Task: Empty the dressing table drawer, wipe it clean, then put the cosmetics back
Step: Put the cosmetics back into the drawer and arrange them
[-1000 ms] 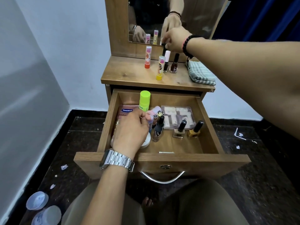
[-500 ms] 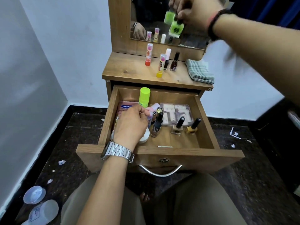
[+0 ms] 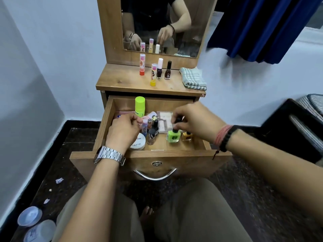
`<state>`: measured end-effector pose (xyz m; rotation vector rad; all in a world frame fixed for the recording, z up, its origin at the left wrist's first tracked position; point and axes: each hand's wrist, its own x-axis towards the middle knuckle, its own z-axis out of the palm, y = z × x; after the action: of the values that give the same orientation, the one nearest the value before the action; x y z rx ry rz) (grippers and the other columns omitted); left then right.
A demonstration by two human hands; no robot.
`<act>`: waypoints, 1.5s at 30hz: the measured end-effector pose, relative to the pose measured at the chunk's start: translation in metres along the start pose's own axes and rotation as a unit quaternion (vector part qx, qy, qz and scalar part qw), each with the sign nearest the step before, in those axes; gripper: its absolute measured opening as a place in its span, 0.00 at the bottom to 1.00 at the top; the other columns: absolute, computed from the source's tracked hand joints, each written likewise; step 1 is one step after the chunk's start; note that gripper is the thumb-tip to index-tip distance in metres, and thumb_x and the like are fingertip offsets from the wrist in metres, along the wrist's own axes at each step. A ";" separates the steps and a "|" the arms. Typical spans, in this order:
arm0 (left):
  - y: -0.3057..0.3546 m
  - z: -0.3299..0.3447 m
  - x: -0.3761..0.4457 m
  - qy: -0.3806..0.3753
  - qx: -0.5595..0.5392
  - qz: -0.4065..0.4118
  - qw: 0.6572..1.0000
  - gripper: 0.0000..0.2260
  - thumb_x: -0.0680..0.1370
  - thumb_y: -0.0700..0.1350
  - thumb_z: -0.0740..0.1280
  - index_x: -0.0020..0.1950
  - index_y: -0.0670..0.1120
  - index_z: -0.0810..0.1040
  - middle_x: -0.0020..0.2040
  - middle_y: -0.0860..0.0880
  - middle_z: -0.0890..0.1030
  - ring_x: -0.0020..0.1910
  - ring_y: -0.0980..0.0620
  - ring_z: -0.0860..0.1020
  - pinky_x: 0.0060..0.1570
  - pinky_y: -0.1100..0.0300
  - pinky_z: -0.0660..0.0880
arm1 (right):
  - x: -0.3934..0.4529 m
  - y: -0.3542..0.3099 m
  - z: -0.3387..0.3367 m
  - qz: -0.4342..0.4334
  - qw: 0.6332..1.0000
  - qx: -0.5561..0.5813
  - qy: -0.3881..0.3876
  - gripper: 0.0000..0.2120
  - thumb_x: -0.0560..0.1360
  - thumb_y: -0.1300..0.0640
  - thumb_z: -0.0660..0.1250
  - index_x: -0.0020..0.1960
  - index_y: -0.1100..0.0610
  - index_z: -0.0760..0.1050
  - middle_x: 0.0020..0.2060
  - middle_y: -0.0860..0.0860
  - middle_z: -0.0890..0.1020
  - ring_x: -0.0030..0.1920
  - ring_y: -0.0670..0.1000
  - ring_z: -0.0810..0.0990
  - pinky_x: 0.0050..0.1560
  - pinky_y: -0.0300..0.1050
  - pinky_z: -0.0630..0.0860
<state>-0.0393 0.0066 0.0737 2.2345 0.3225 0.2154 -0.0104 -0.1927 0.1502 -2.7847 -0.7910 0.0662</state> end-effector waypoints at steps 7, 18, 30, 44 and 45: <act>-0.005 0.003 0.005 0.005 -0.018 0.011 1.000 0.12 0.76 0.41 0.60 0.39 0.55 0.77 0.45 0.49 0.85 0.48 0.48 0.82 0.51 0.48 0.78 | 0.001 0.023 0.030 0.032 0.996 -0.067 -0.049 0.03 0.74 0.60 0.68 0.46 0.55 0.80 0.44 0.51 0.83 0.48 0.52 0.80 0.44 0.40 0.73; -0.009 0.004 0.006 -0.003 -0.025 0.012 1.000 0.11 0.76 0.42 0.60 0.39 0.55 0.78 0.45 0.49 0.85 0.49 0.47 0.82 0.51 0.47 0.78 | -0.013 0.034 0.027 0.052 0.989 -0.131 -0.043 0.05 0.72 0.58 0.70 0.47 0.52 0.81 0.46 0.52 0.80 0.46 0.56 0.80 0.44 0.45 0.75; -0.007 0.005 0.006 0.001 -0.008 0.007 1.000 0.10 0.78 0.42 0.60 0.42 0.54 0.79 0.46 0.49 0.84 0.49 0.46 0.81 0.50 0.46 0.78 | -0.017 0.040 0.030 0.062 0.983 -0.169 -0.042 0.05 0.73 0.57 0.69 0.49 0.52 0.80 0.47 0.53 0.82 0.47 0.56 0.80 0.46 0.47 0.77; -0.007 0.005 0.006 0.004 -0.009 0.013 1.000 0.11 0.77 0.42 0.60 0.43 0.52 0.80 0.44 0.50 0.84 0.46 0.46 0.81 0.48 0.46 0.78 | 0.055 -0.004 -0.051 -0.015 0.987 -0.093 0.128 0.12 0.74 0.51 0.69 0.57 0.51 0.78 0.52 0.48 0.82 0.53 0.52 0.78 0.54 0.45 0.74; -0.007 0.006 0.006 0.005 -0.010 0.014 1.000 0.11 0.77 0.41 0.60 0.43 0.52 0.80 0.43 0.50 0.84 0.45 0.47 0.82 0.48 0.46 0.78 | 0.071 -0.008 -0.058 -0.020 0.987 -0.076 0.141 0.13 0.74 0.52 0.69 0.58 0.51 0.78 0.53 0.49 0.82 0.53 0.51 0.78 0.55 0.45 0.74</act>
<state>-0.0333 0.0084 0.0653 2.2203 0.2939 0.2435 0.0524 -0.1623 0.2099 -2.8267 -0.8059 -0.4030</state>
